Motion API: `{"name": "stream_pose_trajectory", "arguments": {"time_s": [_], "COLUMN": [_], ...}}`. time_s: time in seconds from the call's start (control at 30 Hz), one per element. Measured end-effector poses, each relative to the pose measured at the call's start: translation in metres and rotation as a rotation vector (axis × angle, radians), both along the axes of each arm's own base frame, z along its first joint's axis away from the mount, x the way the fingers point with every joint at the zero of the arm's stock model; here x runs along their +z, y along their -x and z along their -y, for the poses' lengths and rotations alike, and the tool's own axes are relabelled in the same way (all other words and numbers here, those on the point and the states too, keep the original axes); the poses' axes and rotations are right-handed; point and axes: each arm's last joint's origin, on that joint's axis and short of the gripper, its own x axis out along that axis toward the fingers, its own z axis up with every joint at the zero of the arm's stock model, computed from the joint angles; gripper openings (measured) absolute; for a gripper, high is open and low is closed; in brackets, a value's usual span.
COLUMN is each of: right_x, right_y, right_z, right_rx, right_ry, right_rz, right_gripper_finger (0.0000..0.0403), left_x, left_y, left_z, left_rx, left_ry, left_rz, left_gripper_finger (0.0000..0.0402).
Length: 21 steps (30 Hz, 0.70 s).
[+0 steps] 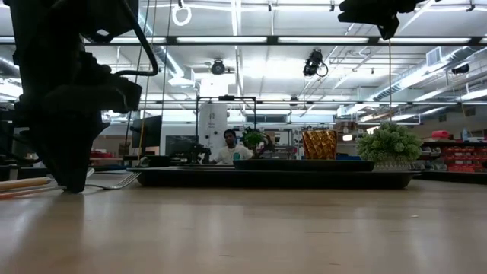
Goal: Pick and place plate/cup/fork/spoon on tray
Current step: Put the orange fork on the black tray to the left of the black plate
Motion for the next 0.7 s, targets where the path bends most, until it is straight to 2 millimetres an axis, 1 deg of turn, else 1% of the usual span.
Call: {"name": "stream_pose_trajectory", "arguments": {"time_s": [0.1,0.47,0.7], "right_x": [0.0,0.0,0.0001], "right_y": [0.0,0.0,0.0], "right_z": [0.0,0.0,0.0], "right_rx": [0.0,0.0,0.0], "right_ry": [0.0,0.0,0.0], "right_rz": [0.0,0.0,0.0], "right_gripper_finger": [0.0116,0.0116,0.0116], "left_x": [-0.0019,-0.0024,0.0001], "left_y": [-0.001,-0.001,-0.0004], "left_z": [0.0007,0.001,0.0016], "left_rx": [0.004,0.004,0.025], "left_ry": [0.006,0.013,0.055], "left_rz": [-0.005,-0.008,-0.015], "left_gripper_finger": [0.0116,0.0013,0.0016]}}
